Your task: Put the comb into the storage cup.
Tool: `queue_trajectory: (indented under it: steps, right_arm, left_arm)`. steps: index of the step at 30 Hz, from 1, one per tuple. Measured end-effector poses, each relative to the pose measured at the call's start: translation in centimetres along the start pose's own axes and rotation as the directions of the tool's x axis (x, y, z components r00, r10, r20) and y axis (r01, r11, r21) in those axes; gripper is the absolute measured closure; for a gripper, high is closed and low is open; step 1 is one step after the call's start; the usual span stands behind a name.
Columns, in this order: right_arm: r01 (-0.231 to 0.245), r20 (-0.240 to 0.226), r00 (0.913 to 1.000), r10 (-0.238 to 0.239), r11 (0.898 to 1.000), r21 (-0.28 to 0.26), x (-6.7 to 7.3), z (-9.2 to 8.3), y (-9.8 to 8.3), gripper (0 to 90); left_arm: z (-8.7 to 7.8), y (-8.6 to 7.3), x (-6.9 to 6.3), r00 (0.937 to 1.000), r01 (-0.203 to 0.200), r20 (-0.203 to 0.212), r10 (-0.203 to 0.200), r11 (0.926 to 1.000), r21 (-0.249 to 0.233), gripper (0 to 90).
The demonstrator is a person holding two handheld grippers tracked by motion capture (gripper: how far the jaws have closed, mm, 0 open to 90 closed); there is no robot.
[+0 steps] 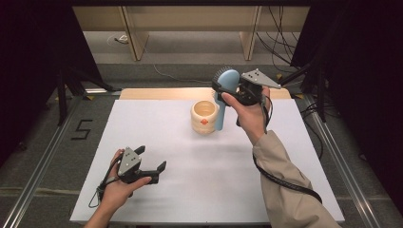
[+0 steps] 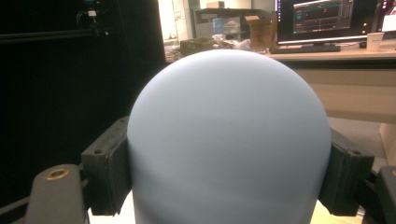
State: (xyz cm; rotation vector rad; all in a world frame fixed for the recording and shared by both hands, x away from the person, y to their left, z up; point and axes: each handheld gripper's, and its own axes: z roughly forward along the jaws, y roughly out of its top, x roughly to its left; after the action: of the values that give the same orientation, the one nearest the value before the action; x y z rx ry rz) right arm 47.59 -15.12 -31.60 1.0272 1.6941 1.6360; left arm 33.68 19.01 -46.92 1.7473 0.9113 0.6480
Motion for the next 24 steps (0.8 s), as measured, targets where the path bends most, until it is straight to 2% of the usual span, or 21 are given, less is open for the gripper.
queue_trajectory:
  steps: [24]
  right_arm:
    - [0.016, -0.003, 0.9999, -0.016, 1.000, -0.008, 0.4, 1.1, 1.0, 20.6]
  left_arm:
    - [0.0, 0.0, -0.1, 1.0000, 0.001, 0.000, -0.001, 1.0000, 0.001, 5.1]
